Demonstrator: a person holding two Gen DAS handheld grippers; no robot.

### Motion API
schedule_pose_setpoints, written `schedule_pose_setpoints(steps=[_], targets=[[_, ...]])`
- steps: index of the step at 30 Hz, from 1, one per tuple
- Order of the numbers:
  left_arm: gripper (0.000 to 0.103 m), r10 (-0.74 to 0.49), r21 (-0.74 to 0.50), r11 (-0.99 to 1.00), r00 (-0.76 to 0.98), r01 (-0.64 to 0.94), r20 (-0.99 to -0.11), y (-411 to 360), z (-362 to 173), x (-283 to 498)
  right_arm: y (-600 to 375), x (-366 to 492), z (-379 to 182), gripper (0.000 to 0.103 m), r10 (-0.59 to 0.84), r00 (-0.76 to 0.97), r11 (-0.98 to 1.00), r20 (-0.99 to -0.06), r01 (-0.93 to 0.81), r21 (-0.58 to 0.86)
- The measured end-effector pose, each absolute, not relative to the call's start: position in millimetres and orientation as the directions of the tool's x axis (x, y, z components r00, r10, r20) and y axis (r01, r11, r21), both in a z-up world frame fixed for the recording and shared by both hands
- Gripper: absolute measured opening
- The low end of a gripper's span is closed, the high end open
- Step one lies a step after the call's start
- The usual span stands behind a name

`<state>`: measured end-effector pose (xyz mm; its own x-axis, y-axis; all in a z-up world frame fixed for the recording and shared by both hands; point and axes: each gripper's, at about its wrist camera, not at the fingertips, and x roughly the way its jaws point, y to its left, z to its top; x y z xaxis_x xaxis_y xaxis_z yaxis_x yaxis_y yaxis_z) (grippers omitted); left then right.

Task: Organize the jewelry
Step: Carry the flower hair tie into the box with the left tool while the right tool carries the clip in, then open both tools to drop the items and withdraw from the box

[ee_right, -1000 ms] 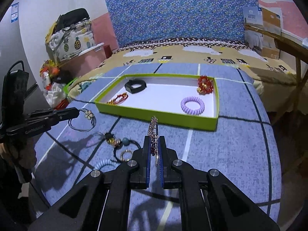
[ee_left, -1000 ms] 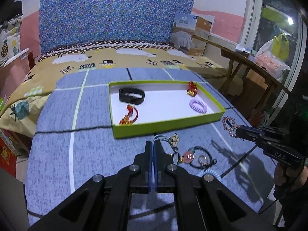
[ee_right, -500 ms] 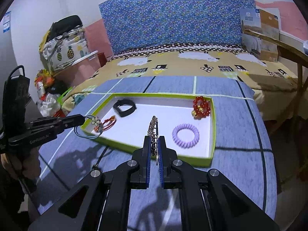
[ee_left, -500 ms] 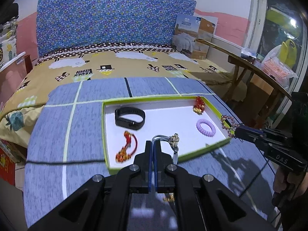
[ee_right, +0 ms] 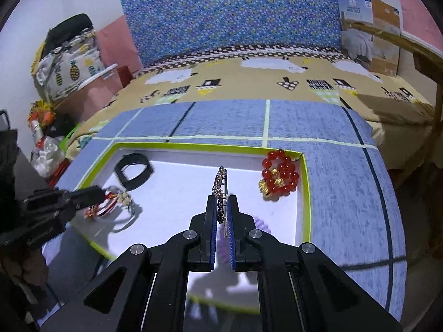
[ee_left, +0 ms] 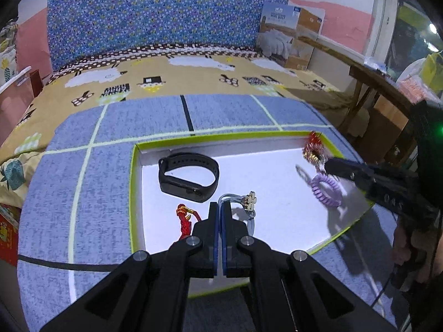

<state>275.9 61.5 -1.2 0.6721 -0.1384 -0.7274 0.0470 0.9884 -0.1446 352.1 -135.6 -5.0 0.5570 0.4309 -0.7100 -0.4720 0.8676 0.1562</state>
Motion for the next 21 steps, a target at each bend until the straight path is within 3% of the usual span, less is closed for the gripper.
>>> schedule_pose_setpoints(steps=[14,16,19,21], targets=[[0.004,-0.120,-0.121,0.992,0.653,0.043,-0.748,60.1,-9.1,281.0,-137.1,369.4,-18.7,0.010,0.392,0.537,0.884,-0.747,-0.444,0.145],[0.010,-0.122,-0.119,0.992,0.655,0.049,-0.745,59.2,-7.5,279.4,-139.5,366.8,-15.6,0.018,0.400,0.542,0.882,-0.739,-0.446,0.150],[0.022,-0.125,-0.115,0.992,0.666,0.059,-0.736,58.1,-4.7,275.9,-141.3,362.1,-10.0,0.019,0.406,0.552,0.880,-0.728,-0.450,0.150],[0.024,-0.129,-0.119,0.991,0.672,0.060,-0.730,58.4,-2.1,272.2,-142.4,355.8,-5.2,0.019,0.410,0.558,0.878,-0.721,-0.456,0.146]])
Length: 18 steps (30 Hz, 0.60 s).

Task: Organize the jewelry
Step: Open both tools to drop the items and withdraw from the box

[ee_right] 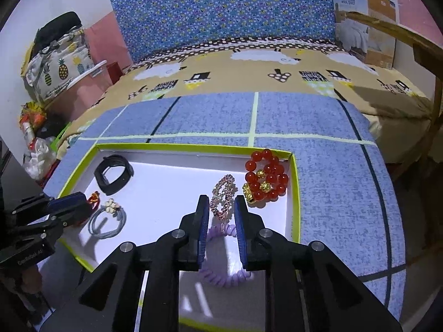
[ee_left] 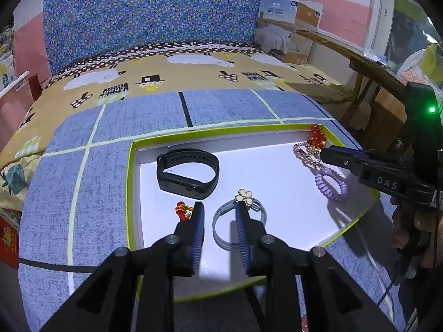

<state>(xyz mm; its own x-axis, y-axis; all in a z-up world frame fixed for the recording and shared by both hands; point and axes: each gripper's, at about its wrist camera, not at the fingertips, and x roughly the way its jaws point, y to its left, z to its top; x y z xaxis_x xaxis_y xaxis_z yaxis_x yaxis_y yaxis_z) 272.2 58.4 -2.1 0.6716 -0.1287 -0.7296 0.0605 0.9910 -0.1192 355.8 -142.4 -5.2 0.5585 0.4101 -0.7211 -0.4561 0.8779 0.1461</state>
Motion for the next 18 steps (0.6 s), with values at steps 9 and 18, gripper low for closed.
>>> schedule_pose_setpoints(steps=[9,18], targets=[[0.024,-0.136,-0.130,0.989,0.730,0.064,-0.670,63.9,19.7,230.2,-157.5,296.2,16.8,0.019,0.461,0.586,0.857,-0.666,-0.489,0.163],[0.024,-0.132,-0.111,0.991,0.753,0.078,-0.645,56.5,25.1,175.6,-175.6,227.8,20.2,0.019,0.490,0.586,0.847,-0.645,-0.496,0.193]])
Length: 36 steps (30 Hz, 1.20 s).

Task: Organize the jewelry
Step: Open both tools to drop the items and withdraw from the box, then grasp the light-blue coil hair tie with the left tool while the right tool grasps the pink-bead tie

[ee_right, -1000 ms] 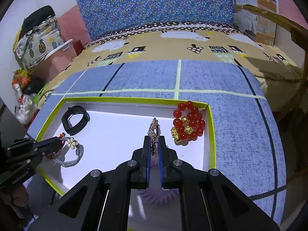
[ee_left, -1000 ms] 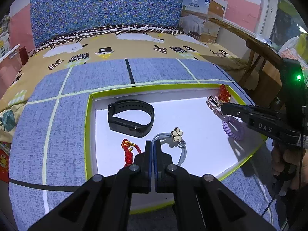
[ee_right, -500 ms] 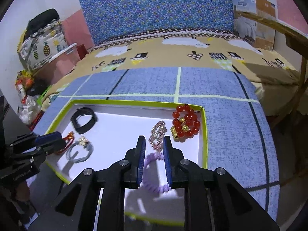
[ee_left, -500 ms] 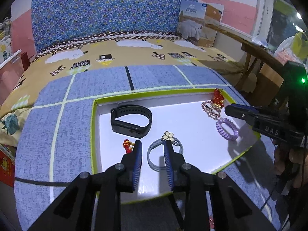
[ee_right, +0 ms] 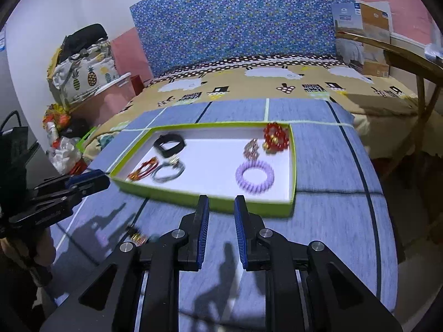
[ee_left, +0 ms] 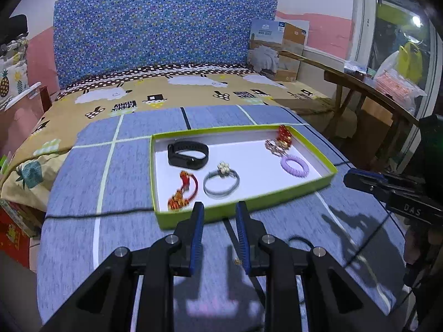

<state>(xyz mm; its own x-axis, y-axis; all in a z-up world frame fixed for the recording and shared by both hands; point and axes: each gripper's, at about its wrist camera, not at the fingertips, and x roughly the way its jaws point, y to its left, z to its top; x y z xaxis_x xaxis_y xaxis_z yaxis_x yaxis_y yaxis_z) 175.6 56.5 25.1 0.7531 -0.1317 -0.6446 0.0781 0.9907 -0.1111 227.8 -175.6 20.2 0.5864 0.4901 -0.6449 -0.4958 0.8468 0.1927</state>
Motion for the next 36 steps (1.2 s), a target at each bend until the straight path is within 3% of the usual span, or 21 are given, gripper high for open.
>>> schedule_pose_setpoints(steps=[14,36], targets=[[0.025,-0.167,-0.115,0.986,0.729,0.122,-0.663,33.7,13.5,119.4,-175.5,166.4,7.4,0.019,0.521,0.548,0.827,-0.654,-0.514,0.228],[0.028,-0.216,-0.125,0.975,0.663,0.182,-0.717,2.1,-10.8,119.5,-178.4,160.2,2.7,0.019,0.530,0.539,0.823,-0.654,-0.512,0.245]])
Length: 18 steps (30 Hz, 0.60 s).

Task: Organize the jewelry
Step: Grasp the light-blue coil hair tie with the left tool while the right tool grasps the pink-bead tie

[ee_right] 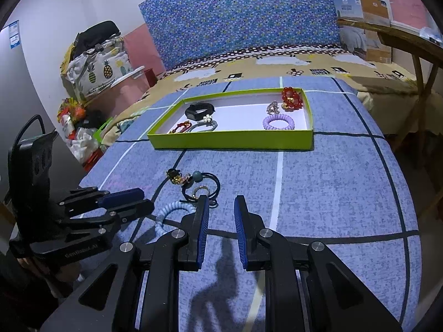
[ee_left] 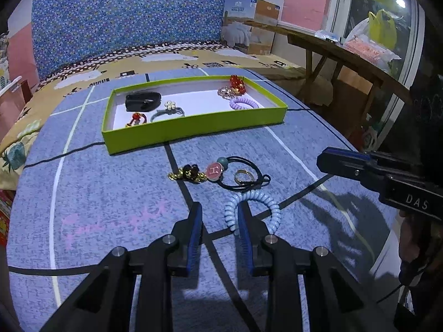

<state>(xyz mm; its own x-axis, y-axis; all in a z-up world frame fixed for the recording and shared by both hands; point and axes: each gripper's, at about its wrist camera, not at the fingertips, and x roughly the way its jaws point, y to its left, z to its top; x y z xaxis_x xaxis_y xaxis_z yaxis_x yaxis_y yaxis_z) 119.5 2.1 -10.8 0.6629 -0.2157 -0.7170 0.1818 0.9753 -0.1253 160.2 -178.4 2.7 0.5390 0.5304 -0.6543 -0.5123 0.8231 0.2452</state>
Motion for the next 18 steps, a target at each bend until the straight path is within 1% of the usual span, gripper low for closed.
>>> schedule_pose_setpoints(steps=[6,13,14,16,17,18], targets=[[0.028,-0.212,-0.122,0.976,0.639,0.182,-0.740,-5.2,-21.3,124.5,-177.9,161.5,0.9,0.019,0.530,0.535,0.823,-0.658,-0.511,0.247],[0.027,-0.181,-0.076,0.979,0.629,0.191,-0.756,-14.6,-27.6,126.2,-174.5,164.9,-1.9,0.019,0.527,0.529,0.824,-0.665,-0.509,0.248],[0.025,-0.177,-0.069,0.979,0.629,0.192,-0.757,-15.4,-27.8,126.4,-173.2,165.5,-2.3,0.019,0.528,0.528,0.823,-0.666,-0.511,0.248],[0.014,-0.162,-0.045,0.979,0.631,0.197,-0.758,-18.3,-28.4,125.6,-171.9,167.9,-3.4,0.019,0.527,0.524,0.823,-0.669,-0.512,0.247],[0.013,-0.157,-0.035,0.979,0.632,0.201,-0.759,-19.2,-28.5,125.8,-170.3,169.6,-4.3,0.019,0.525,0.522,0.823,-0.672,-0.512,0.246],[0.010,-0.150,-0.022,0.979,0.635,0.204,-0.758,-20.5,-28.7,125.1,-169.2,171.5,-4.7,0.019,0.523,0.520,0.824,-0.675,-0.510,0.245]])
